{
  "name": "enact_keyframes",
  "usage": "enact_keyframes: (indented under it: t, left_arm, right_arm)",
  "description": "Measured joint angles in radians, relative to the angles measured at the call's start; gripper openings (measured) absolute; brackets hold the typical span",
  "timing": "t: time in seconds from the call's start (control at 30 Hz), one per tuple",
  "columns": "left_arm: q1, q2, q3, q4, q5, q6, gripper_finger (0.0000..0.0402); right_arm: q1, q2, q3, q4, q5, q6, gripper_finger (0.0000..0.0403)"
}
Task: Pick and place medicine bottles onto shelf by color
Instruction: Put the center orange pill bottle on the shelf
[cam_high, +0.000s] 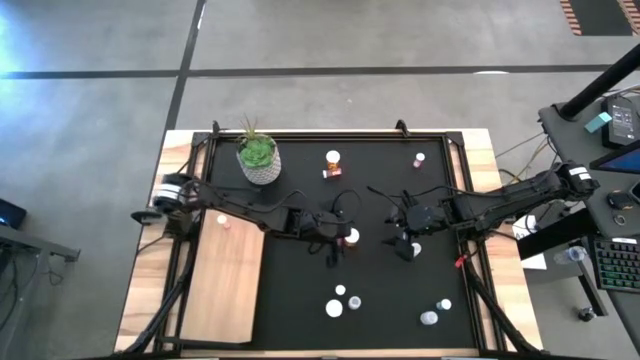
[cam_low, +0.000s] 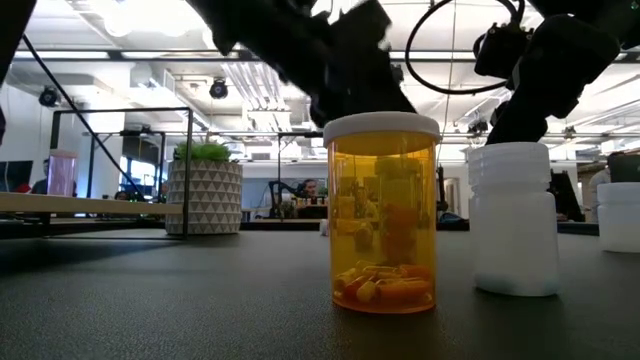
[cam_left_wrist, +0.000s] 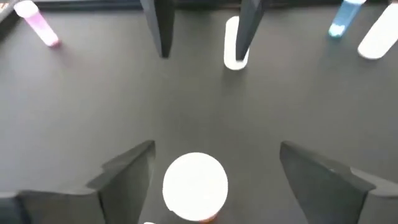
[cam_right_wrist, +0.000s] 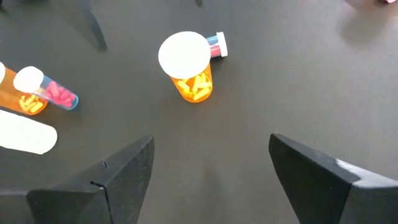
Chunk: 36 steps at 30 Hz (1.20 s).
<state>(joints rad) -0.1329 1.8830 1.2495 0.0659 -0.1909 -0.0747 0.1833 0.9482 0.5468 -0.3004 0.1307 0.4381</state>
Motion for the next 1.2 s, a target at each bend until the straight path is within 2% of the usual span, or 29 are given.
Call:
enact_keyframes:
  t: [0.3, 0.7, 1.2]
  left_arm:
    - [0.007, 0.077, 0.003, 0.007, -0.049, 0.001, 0.0338]
    - [0.011, 0.106, 0.003, 0.005, -0.050, -0.050, 0.0332]
    - [0.011, 0.106, 0.003, 0.004, -0.049, -0.051, 0.0191]
  right_arm:
    - [0.000, 0.004, 0.000, -0.001, 0.000, 0.000, 0.0311]
    - [0.000, 0.004, 0.000, 0.000, 0.000, 0.000, 0.0315]
    - [0.000, 0.004, 0.000, 0.000, 0.000, 0.000, 0.0315]
